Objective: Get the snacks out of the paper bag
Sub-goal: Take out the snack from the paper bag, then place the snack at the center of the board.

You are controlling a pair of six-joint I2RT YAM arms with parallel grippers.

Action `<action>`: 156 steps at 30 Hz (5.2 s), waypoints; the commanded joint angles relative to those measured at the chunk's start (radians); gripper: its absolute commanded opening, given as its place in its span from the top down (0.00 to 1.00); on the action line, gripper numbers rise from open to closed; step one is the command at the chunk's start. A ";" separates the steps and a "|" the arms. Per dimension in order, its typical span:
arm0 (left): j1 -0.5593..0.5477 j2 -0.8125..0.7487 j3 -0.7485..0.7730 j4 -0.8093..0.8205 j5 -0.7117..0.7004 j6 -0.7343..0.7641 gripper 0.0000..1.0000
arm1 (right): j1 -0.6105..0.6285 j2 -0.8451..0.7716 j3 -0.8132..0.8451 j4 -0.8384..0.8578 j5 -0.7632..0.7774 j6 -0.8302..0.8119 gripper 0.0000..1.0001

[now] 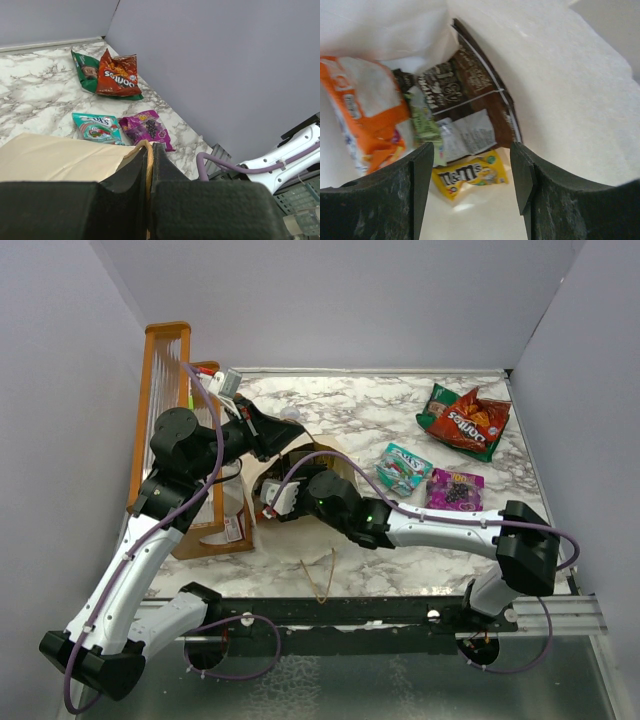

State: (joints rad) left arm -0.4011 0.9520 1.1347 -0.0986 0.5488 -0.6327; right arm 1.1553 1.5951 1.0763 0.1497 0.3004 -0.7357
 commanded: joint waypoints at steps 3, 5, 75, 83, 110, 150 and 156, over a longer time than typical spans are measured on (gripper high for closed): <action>0.002 -0.024 0.027 0.000 -0.019 0.011 1.00 | -0.041 0.023 0.028 0.126 0.040 -0.156 0.37; 0.002 -0.025 0.024 0.003 -0.020 0.011 1.00 | -0.052 0.038 0.040 0.127 0.028 -0.166 0.37; 0.002 -0.029 0.084 -0.159 -0.270 0.082 1.00 | -0.149 -0.280 -0.028 0.091 -0.440 0.034 0.99; 0.002 -0.032 0.062 -0.133 -0.245 0.079 1.00 | -0.149 -0.418 0.035 -0.006 -0.475 0.143 0.99; 0.002 -0.033 0.042 -0.140 -0.248 0.085 1.00 | -0.163 -0.372 0.532 0.339 0.516 -0.183 0.99; 0.002 -0.042 0.034 -0.156 -0.222 0.073 1.00 | -1.155 0.414 1.017 -0.645 -0.614 1.354 0.99; 0.002 -0.035 0.033 -0.155 -0.219 0.074 1.00 | -1.268 0.251 0.692 -0.432 -0.649 1.463 0.99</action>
State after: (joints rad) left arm -0.4011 0.9257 1.1759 -0.2634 0.3092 -0.5625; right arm -0.0391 1.9736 1.9301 -0.4694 -0.2863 0.6022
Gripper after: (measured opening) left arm 0.018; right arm 0.017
